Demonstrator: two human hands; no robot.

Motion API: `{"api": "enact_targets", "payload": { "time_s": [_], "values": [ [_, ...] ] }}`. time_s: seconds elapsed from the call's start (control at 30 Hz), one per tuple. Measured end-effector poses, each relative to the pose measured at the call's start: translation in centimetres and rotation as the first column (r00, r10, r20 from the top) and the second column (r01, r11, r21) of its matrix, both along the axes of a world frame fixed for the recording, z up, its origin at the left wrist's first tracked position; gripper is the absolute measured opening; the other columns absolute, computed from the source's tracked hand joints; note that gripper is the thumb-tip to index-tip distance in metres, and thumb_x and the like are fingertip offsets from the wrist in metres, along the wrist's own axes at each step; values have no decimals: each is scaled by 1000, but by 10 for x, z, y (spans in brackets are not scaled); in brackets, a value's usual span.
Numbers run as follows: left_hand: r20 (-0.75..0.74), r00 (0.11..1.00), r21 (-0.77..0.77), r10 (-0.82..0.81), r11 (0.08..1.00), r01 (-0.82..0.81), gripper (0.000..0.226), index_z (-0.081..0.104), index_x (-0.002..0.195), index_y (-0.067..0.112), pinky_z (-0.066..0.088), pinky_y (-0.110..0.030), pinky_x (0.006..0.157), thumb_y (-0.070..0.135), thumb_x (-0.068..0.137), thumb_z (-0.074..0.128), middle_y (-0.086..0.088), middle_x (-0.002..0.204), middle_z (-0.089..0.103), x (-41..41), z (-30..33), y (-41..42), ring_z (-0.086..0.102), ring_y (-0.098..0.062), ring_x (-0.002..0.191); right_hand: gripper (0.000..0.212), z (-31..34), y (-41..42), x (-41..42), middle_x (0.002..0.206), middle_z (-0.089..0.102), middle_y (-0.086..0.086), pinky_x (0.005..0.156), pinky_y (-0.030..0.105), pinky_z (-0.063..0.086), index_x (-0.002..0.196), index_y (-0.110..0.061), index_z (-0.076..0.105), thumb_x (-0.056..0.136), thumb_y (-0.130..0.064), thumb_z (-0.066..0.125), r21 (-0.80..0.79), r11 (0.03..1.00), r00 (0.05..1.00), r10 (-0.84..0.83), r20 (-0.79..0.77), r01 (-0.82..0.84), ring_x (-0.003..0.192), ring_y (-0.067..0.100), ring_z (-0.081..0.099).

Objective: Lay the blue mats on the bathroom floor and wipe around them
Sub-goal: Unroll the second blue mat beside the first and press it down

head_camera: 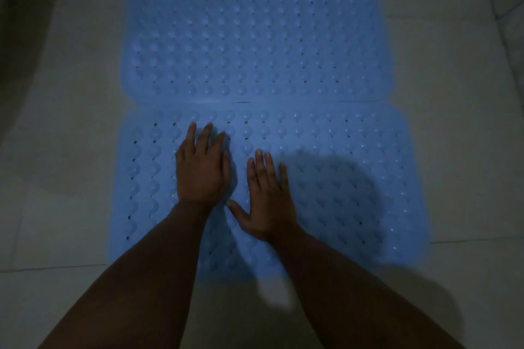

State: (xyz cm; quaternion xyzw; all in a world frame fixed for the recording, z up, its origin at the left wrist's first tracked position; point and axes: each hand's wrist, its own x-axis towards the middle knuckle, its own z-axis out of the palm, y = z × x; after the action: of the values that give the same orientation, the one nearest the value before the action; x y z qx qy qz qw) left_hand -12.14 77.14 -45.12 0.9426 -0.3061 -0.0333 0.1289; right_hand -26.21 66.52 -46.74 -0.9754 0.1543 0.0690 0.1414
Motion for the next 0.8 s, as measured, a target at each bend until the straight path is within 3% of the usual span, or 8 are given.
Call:
{"api": "enact_targets", "payload": {
  "time_s": [0.17, 0.27, 0.33, 0.53, 0.7, 0.8],
  "values": [
    [30, 998, -57, 56, 997, -55, 47, 56, 142, 15, 37, -56, 110, 33, 101, 41, -11, 157, 45, -2, 14, -1, 27, -36, 153, 93, 29, -8, 16, 169, -8, 14, 125, 54, -4, 161, -8, 8, 95, -67, 36, 140, 990, 974, 29, -225, 2, 156, 29, -12],
    [-1, 993, -79, 122, 989, -122, 51, 56, 142, 14, 38, -59, 110, 35, 100, 37, -13, 156, 45, -8, 24, -4, 28, -38, 151, 71, 67, -40, 44, 165, 24, 16, 124, 45, 22, 154, -9, 33, 99, -52, 45, 299, 951, 949, 24, -314, 75, 152, 31, 23],
    [-25, 990, -85, 140, 986, -141, 52, 56, 142, 15, 37, -59, 109, 36, 99, 38, -13, 156, 45, -14, 24, -10, 27, -39, 151, 58, 88, -69, 57, 157, 42, 13, 118, 37, 32, 149, -12, 45, 101, -43, 49, 357, 922, 962, -51, -270, 149, 144, 30, 40],
    [-71, 995, -81, -63, 995, 57, 55, 55, 145, 15, 35, -60, 114, 35, 95, 42, -14, 159, 42, -63, 16, -56, 26, -41, 152, 40, 98, -134, 40, 141, 61, 6, 115, 33, 39, 133, -16, 65, 97, -34, 59, 348, 863, 928, -366, -71, 367, 133, 25, 54],
    [-106, 954, -62, -279, 960, 274, 64, 28, 160, 15, 14, -60, 125, 45, 104, 33, -17, 171, 3, -112, -6, -94, -3, -38, 158, 32, 84, -160, 14, 135, 64, 5, 108, 34, 43, 125, -20, 69, 97, -33, 59, 337, 862, 907, -418, 46, 379, 126, 24, 58],
    [-107, 946, 35, -306, 950, 311, 77, 15, 163, 12, 11, -60, 125, 58, 104, 29, -17, 171, -4, -127, -27, -101, -9, -34, 158, 29, 67, -170, 4, 126, 68, 6, 103, 37, 47, 119, -18, 71, 96, -31, 59, 320, 888, 907, -392, 153, 329, 119, 27, 61]
  ]
}}
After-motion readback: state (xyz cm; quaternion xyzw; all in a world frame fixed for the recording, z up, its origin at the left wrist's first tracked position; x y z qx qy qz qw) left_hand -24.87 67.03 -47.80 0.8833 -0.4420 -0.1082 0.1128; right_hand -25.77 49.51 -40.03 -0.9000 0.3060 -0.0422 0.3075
